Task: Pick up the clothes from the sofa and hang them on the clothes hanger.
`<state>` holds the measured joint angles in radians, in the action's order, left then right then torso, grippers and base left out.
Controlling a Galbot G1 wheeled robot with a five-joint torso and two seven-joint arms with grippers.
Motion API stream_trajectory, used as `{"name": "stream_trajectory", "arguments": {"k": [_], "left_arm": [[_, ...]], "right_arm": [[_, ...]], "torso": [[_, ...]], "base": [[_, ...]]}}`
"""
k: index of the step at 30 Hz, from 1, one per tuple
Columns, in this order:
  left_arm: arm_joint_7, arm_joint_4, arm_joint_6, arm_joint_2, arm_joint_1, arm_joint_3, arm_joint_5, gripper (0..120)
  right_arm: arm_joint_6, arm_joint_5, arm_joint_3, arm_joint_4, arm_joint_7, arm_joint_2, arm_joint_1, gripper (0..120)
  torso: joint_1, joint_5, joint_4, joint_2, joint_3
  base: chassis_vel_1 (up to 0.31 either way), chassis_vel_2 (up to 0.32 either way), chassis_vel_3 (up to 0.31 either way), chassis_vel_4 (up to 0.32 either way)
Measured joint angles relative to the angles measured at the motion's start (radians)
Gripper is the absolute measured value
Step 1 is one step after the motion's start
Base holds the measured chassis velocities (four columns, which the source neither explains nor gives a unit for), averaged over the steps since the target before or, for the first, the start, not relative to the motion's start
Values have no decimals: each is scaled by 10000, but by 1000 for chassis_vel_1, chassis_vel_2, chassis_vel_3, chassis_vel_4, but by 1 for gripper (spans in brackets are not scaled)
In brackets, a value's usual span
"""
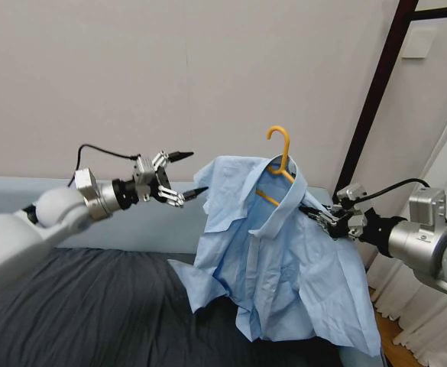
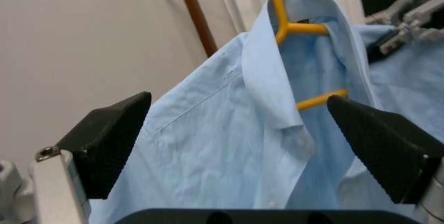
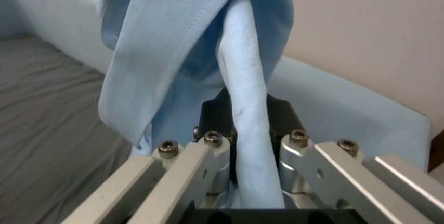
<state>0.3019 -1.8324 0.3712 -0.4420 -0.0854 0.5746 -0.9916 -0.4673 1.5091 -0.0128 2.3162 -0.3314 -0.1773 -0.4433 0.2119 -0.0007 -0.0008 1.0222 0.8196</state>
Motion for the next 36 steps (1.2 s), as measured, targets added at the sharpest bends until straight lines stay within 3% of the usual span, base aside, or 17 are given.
{"name": "stream_trajectory", "arguments": {"k": [1,2,4,6,9,14,20,24,31,35,36], "left_arm": [[-1123,-460,-133,-231,-286,38,78,100],[-1123,-460,-133,-231,-286,38,78,100],[-2139,-834,-499,-800,-463,128,26,100],[-2395,-867,-626,-1075,-467,178,27,100],[-3164,-728,-1128,-2095,-416,367,98,100],[-3969,-563,-1749,-2950,-396,513,28,97],[-4111,-573,-1912,-2996,-540,475,-175,82],[-4087,-656,-1940,-2929,-724,456,-184,63],[-4077,-686,-1968,-2914,-756,439,-204,46],[-4070,-726,-1969,-2904,-784,431,-208,25],[-4070,-726,-1969,-2904,-784,431,-208,25]], "right_arm": [[-141,230,127,126,-424,-84,-18,7],[-141,230,127,126,-424,-84,-18,7],[-272,412,180,289,-719,-114,-24,7],[-287,449,186,343,-766,-113,-32,7],[-292,537,204,469,-810,-77,-44,7],[-286,641,243,482,-856,-17,18,7],[-271,641,243,429,-864,12,17,7],[-244,640,243,368,-866,16,47,7],[-241,627,240,400,-913,-18,28,7],[-239,625,240,389,-923,-18,27,7],[-239,625,240,389,-923,-18,27,7]], "torso": [[-1,-3,-4,0,-1],[-1,-3,-4,0,-1],[0,-1,-8,0,0],[0,0,-9,0,0],[0,1,-9,0,1],[1,2,-9,0,0],[0,1,-3,0,0],[0,-1,-3,0,0],[0,0,-6,0,0],[0,-1,-5,0,0],[0,-1,-5,0,0]], "base": [[0,0,0,0],[0,0,0,0],[0,0,0,0],[0,0,0,0],[0,0,0,0],[0,0,0,0],[0,0,0,0],[0,0,0,0],[0,0,0,0],[0,0,0,0],[0,0,0,0]]}}
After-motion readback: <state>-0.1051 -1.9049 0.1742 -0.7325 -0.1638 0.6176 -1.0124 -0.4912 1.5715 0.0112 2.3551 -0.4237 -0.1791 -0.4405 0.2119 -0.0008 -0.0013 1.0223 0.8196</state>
